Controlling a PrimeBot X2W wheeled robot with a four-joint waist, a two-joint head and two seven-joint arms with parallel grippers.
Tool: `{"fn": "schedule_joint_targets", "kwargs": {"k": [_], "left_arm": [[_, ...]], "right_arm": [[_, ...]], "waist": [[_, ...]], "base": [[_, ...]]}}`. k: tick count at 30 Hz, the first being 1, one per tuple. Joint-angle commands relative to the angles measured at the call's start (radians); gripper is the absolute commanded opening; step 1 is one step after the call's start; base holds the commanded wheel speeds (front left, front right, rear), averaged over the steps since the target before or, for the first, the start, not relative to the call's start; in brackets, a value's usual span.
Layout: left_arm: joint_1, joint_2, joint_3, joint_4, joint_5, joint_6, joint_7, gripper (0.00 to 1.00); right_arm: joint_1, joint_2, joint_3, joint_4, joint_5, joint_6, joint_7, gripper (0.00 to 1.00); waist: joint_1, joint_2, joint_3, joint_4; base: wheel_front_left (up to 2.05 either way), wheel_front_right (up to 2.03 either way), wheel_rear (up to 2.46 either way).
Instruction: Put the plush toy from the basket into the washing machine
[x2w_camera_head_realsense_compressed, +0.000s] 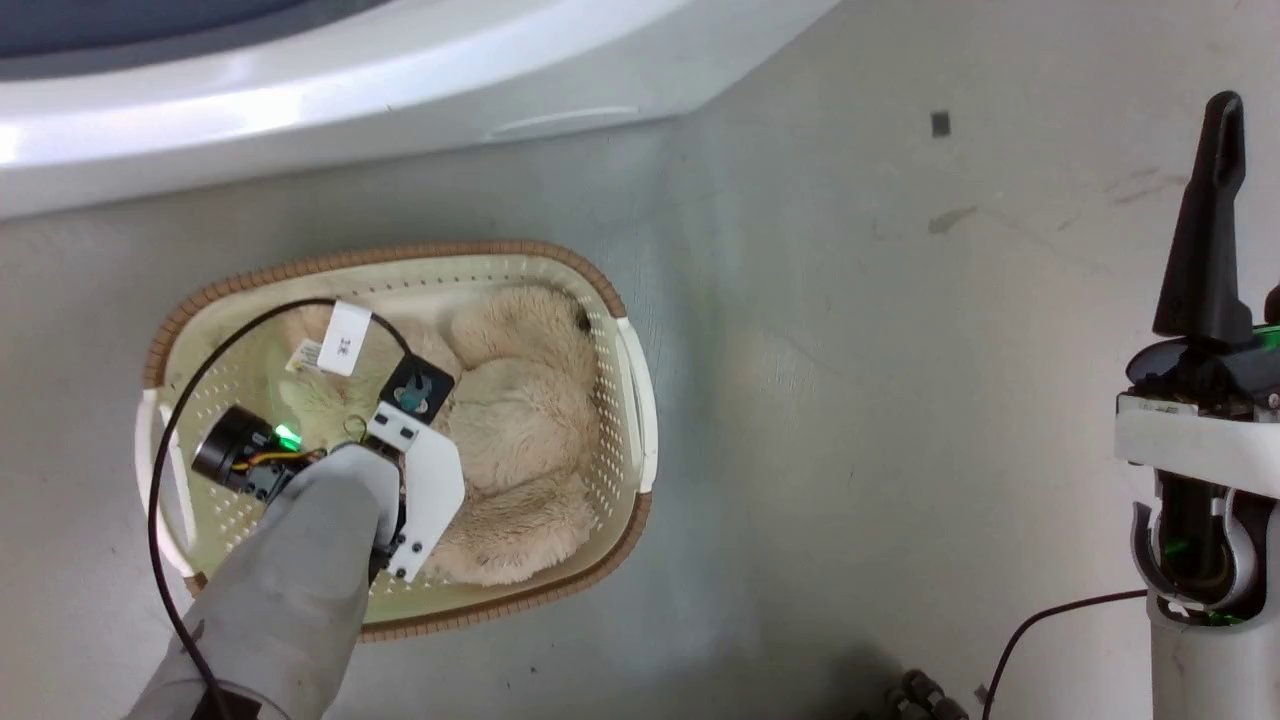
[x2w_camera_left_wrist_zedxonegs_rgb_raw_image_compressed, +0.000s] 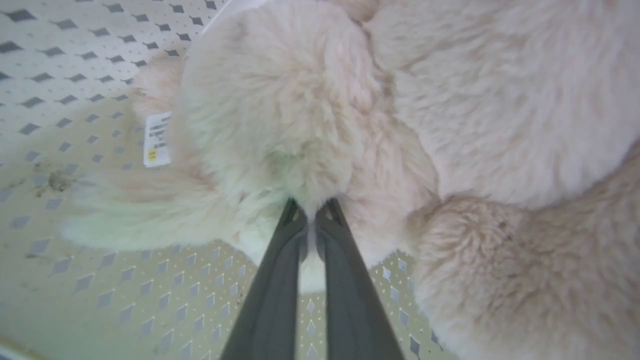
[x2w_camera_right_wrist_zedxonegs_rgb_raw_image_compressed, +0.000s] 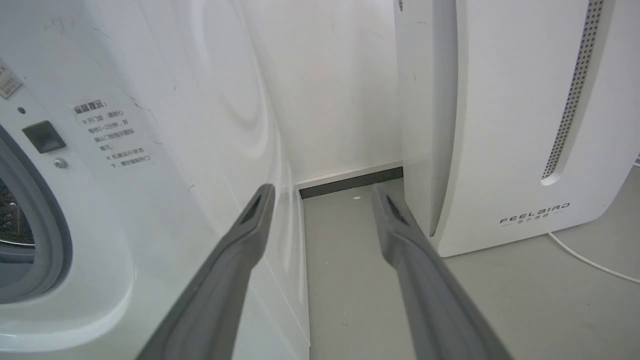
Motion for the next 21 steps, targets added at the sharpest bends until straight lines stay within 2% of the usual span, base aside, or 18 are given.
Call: {"fn": "schedule_joint_targets", "kwargs": {"k": [1,9,21], "left_arm": [[0.012,0.004,-0.001,0.002,-0.006,-0.001,-0.012,0.0],[0.068,-0.026,-0.011,0.002,-0.028,-0.025,-0.094,0.0],[0.133,-0.065,-0.034,0.002,-0.055,-0.06,-0.26,0.0]], "right_arm": [[0.003,0.0,0.001,0.005,0.002,0.001,-0.005,1.0],[0.048,0.0,0.002,0.035,-0.018,0.001,-0.005,1.0],[0.142,0.0,-0.002,0.074,-0.055,0.001,-0.005,1.0]], "waist": [[-0.0001,0.0,-0.028,0.003],[-0.0001,0.0,-0.16,0.036],[-0.0001,0.0,-0.36,0.122]], "base": [[0.0,0.0,0.0],[0.0,0.0,0.0],[0.0,0.0,0.0]]}}
